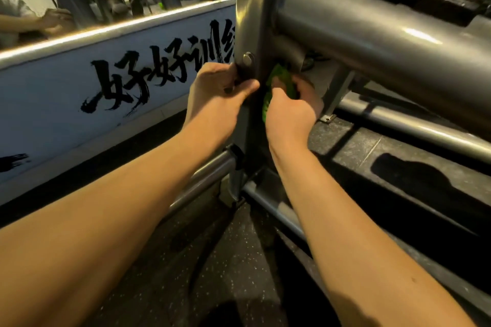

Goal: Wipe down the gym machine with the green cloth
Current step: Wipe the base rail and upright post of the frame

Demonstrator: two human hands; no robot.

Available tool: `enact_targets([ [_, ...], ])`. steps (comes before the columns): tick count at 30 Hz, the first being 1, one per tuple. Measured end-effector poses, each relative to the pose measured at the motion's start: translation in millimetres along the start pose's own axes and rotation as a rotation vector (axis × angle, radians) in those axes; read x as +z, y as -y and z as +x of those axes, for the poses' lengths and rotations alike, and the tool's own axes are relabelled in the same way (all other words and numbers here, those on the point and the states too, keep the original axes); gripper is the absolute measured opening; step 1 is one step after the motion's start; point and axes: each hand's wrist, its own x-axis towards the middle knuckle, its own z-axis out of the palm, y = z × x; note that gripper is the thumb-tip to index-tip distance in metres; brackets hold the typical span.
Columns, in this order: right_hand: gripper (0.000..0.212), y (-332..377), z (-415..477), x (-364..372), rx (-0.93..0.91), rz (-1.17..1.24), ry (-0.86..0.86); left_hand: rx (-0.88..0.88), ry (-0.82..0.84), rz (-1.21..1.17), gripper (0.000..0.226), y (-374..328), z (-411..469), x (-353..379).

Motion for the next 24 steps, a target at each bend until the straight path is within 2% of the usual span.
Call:
enact_targets([
  [4, 0.030, -25.9, 6.5, -9.3, 0.179, -0.060, -0.003, 0.007, -0.006, -0.027, 0.042, -1.9, -4.3, 0.9],
  [8, 0.022, -16.7, 1.1, -0.6, 0.086, -0.023, 0.055, 0.019, -0.012, -0.005, 0.042, -4.7, -3.8, -0.6],
  [11, 0.021, 1.3, 26.3, 2.0, 0.084, 0.050, -0.083, 0.031, 0.002, 0.056, 0.041, -5.6, -3.4, -2.2],
  [13, 0.021, 3.5, 27.0, -0.5, 0.110, 0.042, -0.108, 0.041, 0.011, 0.076, 0.041, -7.3, -5.2, -2.6],
  [15, 0.016, -5.0, 4.4, -3.5, 0.143, 0.042, -0.002, 0.044, 0.001, 0.059, 0.040, -8.4, -7.2, -2.4],
  [18, 0.014, -12.6, -11.1, -7.0, 0.093, -0.044, 0.095, 0.043, -0.016, 0.028, 0.040, -10.9, -8.7, -2.0],
  [22, 0.027, 2.6, 24.8, -5.7, 0.210, 0.047, -0.058, 0.018, 0.013, 0.045, 0.040, -10.6, -9.7, -3.5],
  [24, 0.029, -7.4, 21.1, -3.7, 0.172, 0.031, -0.066, -0.016, 0.018, 0.006, 0.038, -8.2, -11.0, -1.7],
])
